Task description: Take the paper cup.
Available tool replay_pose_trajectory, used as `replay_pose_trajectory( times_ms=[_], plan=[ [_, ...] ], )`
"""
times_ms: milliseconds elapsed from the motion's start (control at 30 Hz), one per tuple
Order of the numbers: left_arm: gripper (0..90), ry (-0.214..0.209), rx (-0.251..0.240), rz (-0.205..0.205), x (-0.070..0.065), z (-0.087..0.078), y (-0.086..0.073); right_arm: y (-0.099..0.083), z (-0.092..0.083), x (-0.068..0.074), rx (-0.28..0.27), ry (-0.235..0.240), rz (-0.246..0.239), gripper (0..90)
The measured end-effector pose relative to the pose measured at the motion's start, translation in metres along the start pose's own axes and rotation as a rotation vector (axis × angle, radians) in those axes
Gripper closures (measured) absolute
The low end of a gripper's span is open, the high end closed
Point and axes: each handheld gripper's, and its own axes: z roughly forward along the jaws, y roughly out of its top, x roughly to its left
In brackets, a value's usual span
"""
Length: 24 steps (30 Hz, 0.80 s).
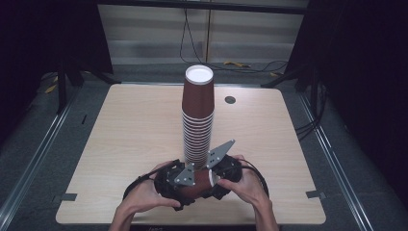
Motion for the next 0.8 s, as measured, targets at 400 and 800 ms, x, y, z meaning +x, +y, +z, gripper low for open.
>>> replay_pose_trajectory(
  times_ms=[400,800],
  plan=[
    [10.8,0.001,-0.106,-0.026,0.002,-0.005,-0.005,-0.001,-0.006,0.001,-0.019,-0.004,0.005,20.7],
    [11.2,0.024,-0.166,-0.021,0.002,-0.008,-0.011,-0.002,-0.007,-0.001,-0.037,-0.002,0.015,20.7]
  ],
)
